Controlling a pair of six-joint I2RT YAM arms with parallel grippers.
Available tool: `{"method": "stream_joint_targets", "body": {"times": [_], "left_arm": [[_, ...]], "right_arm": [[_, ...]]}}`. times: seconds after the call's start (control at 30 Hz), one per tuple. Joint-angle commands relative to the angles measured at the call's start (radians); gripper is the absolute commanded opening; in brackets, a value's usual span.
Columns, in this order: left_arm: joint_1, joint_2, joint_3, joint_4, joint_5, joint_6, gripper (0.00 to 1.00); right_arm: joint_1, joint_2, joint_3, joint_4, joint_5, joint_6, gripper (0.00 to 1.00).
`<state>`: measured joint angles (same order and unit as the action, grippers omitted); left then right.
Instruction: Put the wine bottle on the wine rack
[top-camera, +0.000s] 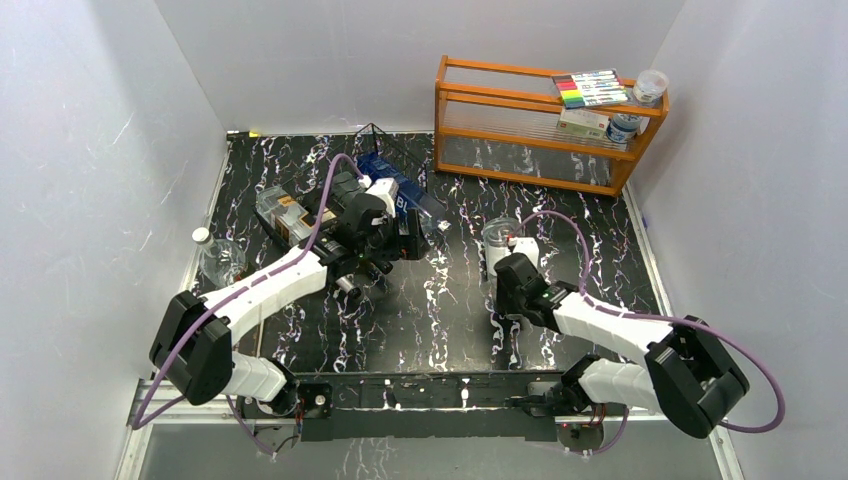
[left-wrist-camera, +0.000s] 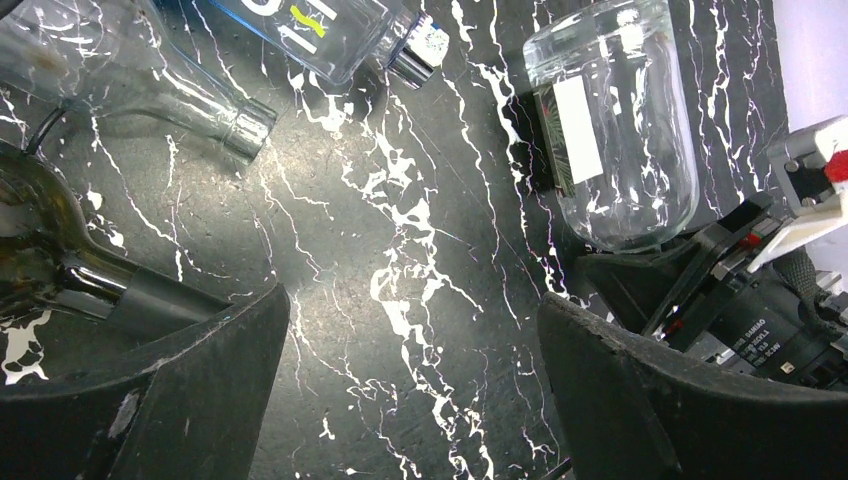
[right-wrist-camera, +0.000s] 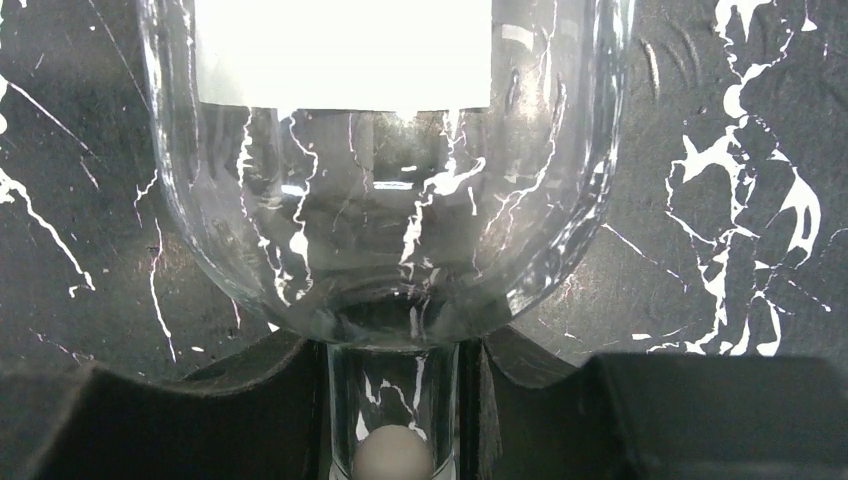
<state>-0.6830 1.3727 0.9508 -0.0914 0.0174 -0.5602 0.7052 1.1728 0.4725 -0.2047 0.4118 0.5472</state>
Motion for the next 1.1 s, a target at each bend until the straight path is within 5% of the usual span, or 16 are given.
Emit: {"method": "stream_joint_targets", "body": {"times": [0.0,0.57,1.07], "left_arm": [[0.008,-0.042,0.042,-0.022,-0.007,0.012,0.93],[0.019,-0.141,0.194,-0.122,-0.129,0.111,0.94],[0.02,-0.434,0.362,-0.12,-0.335,0.336,0.95]], "right_arm": [[-0.001,-0.081,-0.009,0.218,0.075,-0.052,0.0],[-0.001,-0.364,0.015,0.263,0.119,-0.105,0.0],[0.003,-0.237,0.356,0.266,-0.191,-0.168,0.0]]}}
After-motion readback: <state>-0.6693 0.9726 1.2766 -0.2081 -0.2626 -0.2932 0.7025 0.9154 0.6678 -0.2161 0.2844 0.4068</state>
